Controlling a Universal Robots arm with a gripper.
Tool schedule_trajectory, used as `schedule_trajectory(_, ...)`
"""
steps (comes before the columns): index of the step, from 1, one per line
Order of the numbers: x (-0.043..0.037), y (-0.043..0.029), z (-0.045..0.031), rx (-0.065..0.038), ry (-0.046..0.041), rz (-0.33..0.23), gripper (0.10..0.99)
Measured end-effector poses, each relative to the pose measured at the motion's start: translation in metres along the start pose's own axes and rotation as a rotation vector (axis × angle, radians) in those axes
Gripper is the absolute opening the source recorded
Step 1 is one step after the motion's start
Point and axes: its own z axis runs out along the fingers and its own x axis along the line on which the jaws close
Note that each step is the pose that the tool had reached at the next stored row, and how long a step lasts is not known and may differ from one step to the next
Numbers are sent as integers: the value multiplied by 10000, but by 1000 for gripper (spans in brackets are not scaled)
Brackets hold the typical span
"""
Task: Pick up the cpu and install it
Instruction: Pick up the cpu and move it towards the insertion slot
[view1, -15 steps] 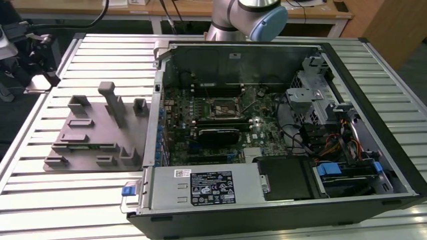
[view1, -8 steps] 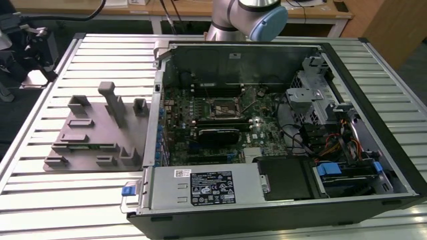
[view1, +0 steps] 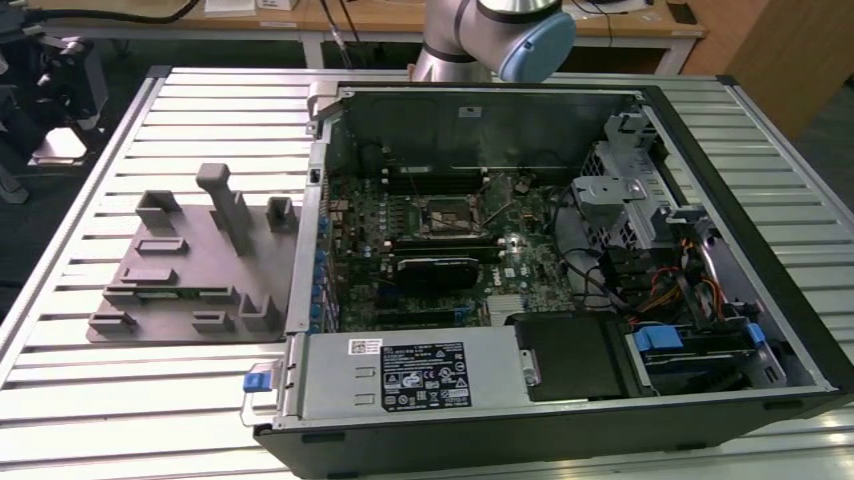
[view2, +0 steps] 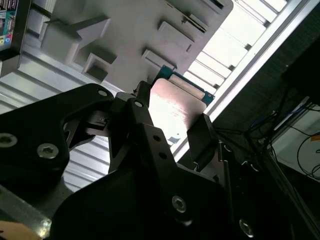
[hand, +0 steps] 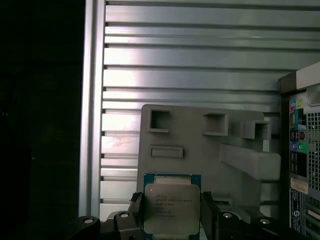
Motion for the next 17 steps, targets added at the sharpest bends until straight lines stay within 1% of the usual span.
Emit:
schedule_trajectory(11,-3,9,-202,0,0,0,541)
schedule_trajectory(17,-4,13,-294,-1,-1,0,541)
